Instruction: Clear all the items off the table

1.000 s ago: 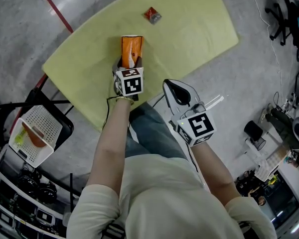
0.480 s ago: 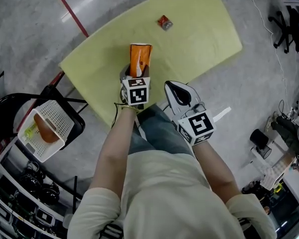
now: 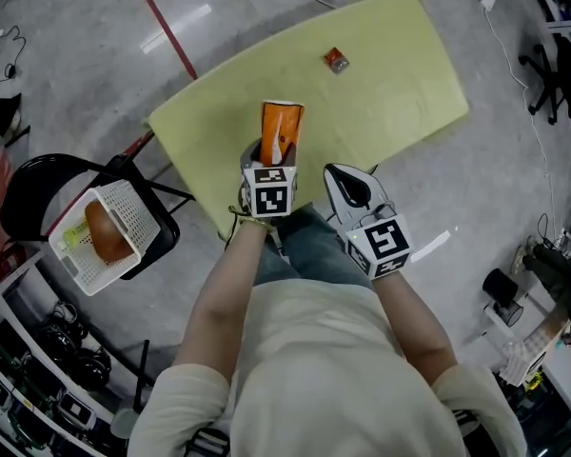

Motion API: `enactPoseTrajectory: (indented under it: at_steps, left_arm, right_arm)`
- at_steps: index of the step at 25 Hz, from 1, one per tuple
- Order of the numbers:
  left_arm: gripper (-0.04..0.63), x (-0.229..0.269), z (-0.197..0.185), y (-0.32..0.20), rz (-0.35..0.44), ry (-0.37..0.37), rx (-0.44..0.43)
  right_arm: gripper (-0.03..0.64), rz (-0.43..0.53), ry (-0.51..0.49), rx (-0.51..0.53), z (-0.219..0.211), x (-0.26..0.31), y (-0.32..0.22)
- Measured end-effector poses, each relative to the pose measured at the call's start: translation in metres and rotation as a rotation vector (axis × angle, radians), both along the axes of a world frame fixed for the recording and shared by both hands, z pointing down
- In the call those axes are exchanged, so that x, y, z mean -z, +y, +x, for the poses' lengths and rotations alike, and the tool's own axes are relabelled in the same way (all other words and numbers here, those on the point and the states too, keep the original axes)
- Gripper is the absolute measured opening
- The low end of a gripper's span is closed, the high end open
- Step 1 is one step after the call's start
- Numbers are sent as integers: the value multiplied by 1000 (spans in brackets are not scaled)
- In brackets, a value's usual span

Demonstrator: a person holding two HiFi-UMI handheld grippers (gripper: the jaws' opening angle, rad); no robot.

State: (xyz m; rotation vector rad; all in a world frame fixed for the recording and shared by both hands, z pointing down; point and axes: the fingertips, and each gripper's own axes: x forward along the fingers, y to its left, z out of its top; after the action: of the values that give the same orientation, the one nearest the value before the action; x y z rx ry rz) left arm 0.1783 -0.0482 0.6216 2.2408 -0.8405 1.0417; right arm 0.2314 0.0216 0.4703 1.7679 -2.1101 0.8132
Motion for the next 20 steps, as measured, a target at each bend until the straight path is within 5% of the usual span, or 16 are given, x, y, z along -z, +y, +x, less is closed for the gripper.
enactPoseTrajectory:
  at_steps: [20]
  left_arm:
    - [255, 99, -124, -6, 35, 111, 148]
  right_arm:
    - [-6, 64, 61, 155, -107, 55, -26]
